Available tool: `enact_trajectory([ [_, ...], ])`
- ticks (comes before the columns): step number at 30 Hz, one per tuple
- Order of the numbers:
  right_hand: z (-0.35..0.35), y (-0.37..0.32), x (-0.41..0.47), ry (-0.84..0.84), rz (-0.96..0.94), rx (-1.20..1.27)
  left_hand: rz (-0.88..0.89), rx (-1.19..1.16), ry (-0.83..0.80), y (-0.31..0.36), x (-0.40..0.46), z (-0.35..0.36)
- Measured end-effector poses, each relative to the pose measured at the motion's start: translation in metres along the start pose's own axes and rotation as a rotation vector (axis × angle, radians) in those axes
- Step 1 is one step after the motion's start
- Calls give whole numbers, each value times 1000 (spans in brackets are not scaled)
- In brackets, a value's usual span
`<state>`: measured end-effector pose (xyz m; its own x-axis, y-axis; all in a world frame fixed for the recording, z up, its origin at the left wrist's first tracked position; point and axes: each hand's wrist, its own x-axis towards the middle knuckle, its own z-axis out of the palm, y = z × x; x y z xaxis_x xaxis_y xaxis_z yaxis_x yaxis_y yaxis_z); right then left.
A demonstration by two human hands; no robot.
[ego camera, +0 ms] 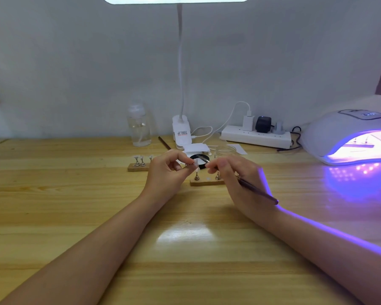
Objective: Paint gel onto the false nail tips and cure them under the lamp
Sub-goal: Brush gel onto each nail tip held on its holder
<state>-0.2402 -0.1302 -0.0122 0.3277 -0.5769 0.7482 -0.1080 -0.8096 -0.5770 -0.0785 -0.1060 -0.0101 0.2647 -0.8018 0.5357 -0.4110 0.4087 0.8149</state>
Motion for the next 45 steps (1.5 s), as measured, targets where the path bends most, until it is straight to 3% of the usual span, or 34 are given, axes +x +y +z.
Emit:
enact_trajectory([
  [10,0,-4,0,8,41,18,-12,-4,7,3,-1,0],
  [16,1,-5,-2,-78,45,73,-10,1,9,3,-1,0],
  [21,-1,-5,0,10,58,19,-3,8,14,3,-1,0],
  [27,2,-6,-2,-84,61,74,-6,7,18,3,-1,0],
  [33,-3,-7,1,74,30,44,32,27,19,4,-2,0],
  [40,2,-2,1,58,10,-13,111,75,13,4,-1,2],
  [45,-1,-2,-3,-34,104,74,110,85,12,0,0,1],
])
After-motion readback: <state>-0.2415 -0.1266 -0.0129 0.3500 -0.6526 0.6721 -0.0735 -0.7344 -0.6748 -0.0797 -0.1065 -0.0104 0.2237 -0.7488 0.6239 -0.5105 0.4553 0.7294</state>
